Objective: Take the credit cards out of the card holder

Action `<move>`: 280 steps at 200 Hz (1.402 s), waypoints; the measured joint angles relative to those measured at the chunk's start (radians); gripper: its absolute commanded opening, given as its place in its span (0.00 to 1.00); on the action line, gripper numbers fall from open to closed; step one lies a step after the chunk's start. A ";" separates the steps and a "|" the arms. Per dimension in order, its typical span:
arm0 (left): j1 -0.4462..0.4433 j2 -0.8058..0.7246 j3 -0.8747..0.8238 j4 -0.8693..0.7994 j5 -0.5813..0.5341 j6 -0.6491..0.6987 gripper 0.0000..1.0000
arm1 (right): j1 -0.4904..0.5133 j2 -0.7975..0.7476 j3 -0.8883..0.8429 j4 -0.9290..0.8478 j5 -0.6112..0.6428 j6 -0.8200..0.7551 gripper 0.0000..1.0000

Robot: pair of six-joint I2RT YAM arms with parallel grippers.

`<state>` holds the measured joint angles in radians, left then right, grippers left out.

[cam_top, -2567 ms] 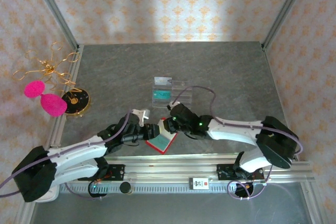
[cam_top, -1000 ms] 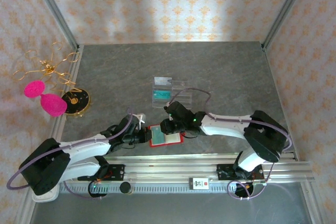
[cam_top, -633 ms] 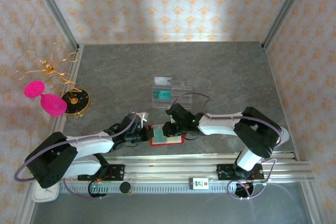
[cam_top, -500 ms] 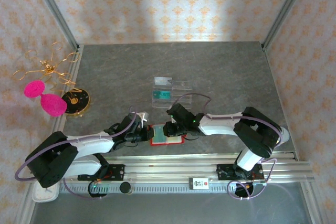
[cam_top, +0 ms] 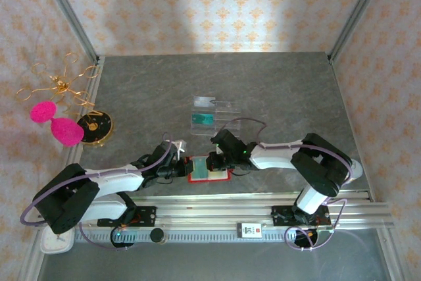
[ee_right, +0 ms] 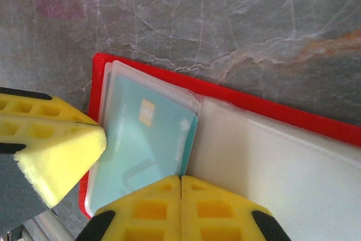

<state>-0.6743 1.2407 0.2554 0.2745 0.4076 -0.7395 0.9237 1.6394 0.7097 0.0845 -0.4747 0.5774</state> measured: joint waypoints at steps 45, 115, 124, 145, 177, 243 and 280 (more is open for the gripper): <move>0.000 -0.035 -0.002 -0.027 0.003 0.001 0.00 | 0.024 -0.050 -0.028 -0.004 0.091 0.007 0.00; -0.029 -0.084 0.044 -0.101 0.004 0.008 0.05 | 0.032 -0.067 -0.029 -0.041 0.146 0.013 0.00; -0.034 -0.065 0.053 -0.099 0.004 0.008 0.05 | 0.032 -0.068 -0.029 -0.043 0.149 0.013 0.00; -0.040 -0.057 0.059 -0.112 -0.005 0.008 0.06 | 0.033 -0.070 -0.029 -0.046 0.154 0.013 0.01; -0.038 -0.169 0.074 -0.219 -0.091 0.008 0.11 | 0.034 -0.074 -0.029 -0.058 0.169 0.013 0.01; -0.050 -0.172 0.083 -0.169 -0.092 0.003 0.13 | 0.036 -0.075 -0.029 -0.058 0.173 0.013 0.01; -0.086 -0.080 0.127 -0.095 -0.048 0.003 0.10 | 0.036 -0.076 -0.029 -0.060 0.174 0.013 0.02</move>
<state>-0.7605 1.1610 0.3820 0.1795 0.3599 -0.7361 0.9596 1.5635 0.6804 0.0246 -0.3012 0.5907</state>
